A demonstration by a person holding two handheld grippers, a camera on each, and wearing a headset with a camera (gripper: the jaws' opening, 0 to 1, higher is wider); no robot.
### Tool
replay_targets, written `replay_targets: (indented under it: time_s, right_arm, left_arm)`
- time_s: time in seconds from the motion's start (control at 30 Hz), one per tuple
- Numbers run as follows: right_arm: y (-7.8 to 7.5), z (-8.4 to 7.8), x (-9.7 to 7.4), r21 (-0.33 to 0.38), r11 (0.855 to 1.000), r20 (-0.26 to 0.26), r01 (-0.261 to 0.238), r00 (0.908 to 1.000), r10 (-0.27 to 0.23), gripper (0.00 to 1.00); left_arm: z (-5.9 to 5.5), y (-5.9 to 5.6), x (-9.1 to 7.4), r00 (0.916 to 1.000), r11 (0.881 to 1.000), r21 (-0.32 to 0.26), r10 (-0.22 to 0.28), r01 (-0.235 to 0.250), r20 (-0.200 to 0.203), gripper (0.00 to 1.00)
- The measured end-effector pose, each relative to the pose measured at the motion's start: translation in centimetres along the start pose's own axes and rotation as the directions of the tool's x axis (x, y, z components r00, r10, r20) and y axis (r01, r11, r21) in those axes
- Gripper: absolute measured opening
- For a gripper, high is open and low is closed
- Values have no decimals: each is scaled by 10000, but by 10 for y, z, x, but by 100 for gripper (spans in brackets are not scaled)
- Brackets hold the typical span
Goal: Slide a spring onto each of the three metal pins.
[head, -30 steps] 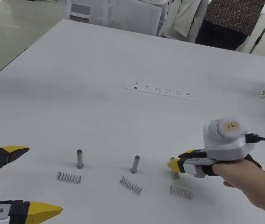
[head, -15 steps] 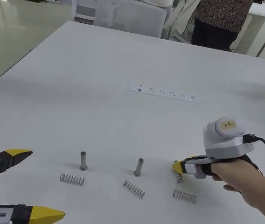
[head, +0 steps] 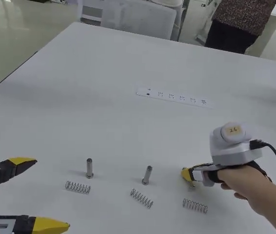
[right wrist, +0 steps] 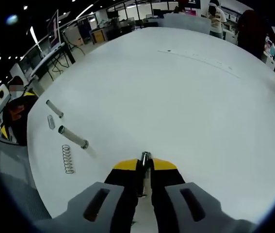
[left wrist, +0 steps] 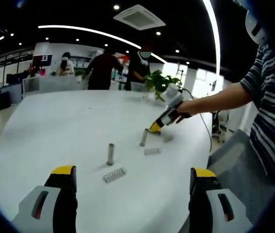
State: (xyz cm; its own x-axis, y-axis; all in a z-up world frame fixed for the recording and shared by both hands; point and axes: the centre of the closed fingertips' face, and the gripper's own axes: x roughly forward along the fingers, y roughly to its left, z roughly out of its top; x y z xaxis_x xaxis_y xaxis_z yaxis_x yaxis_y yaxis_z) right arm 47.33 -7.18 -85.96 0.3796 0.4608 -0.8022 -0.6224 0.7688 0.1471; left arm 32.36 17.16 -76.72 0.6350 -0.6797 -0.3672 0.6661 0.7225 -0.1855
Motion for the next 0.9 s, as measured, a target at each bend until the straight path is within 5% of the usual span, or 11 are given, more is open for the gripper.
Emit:
replay_targets:
  time_s: [0.9]
  right_arm:
    - [10,-1,-35,-492,9988,1213,12,9926,48,5]
  left_arm:
    - [-3,-6,1,9999,9999,105,-113,114,-104,93]
